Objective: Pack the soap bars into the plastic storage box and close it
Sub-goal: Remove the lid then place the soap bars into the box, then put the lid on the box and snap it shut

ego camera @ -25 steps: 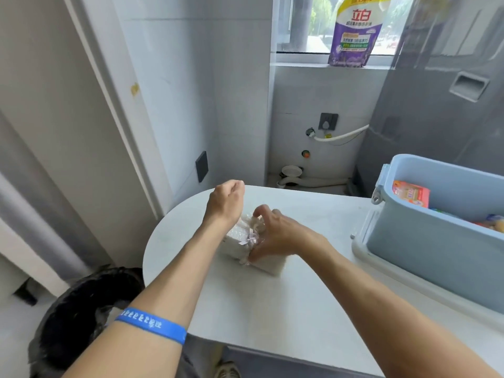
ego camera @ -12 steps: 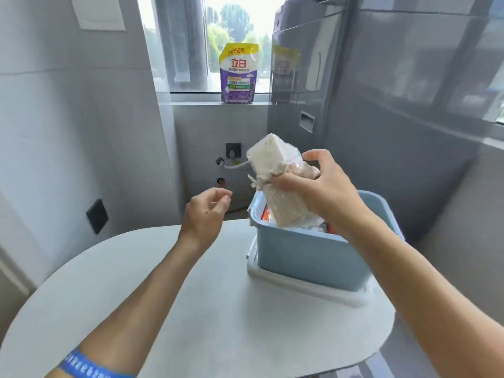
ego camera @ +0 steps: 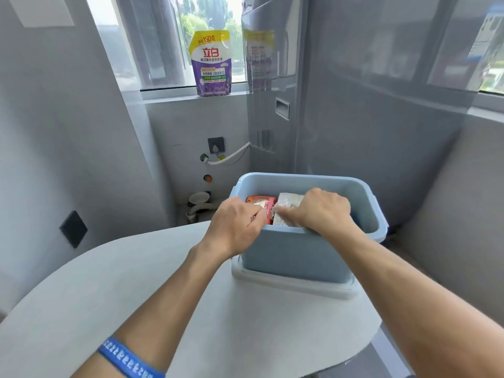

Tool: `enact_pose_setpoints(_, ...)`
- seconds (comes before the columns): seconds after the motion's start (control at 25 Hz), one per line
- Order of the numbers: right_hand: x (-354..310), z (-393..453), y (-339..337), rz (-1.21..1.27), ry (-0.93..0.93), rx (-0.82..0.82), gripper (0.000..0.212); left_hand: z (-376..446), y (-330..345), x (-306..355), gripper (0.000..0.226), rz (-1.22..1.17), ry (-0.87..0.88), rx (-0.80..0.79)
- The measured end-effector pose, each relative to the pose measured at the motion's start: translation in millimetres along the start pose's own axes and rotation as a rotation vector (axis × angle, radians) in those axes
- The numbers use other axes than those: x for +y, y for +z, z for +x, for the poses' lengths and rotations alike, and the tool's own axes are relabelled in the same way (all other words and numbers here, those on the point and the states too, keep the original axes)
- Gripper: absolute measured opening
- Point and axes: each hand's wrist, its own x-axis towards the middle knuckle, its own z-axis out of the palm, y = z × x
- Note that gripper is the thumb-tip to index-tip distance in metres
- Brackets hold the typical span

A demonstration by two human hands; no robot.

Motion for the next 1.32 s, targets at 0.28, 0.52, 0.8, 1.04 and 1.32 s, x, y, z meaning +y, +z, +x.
enact_pose_setpoints(0.28,87.2,-6.4,-12.8,0.101,0.068,0.423,0.03,-9.2,12.2,1.4,0.03,-0.962,-0.827,0.278)
enact_pose_setpoints(0.52,102.6,-20.6,2.9,1.373,0.479,0.179,0.036,-11.7,7.8,15.6,0.028,-1.107,-0.861,0.283)
enact_pose_setpoints(0.8,72.2,-37.7,-22.9,1.512,0.268,0.239,0.04,-45.1,-28.4,15.3,0.041,-1.146,-0.795,0.444)
enact_pose_setpoints(1.04,-8.3,-52.0,-11.3,1.412,0.126,0.055,0.024,-106.2,-90.6,-31.0,0.033,-1.04,-0.852,0.654)
enact_pose_setpoints(1.32,-50.7,-46.6,36.2,1.284,-0.058,-0.1,0.014,-140.8,-83.7,-92.4,0.039,-0.775,-1.124,0.527)
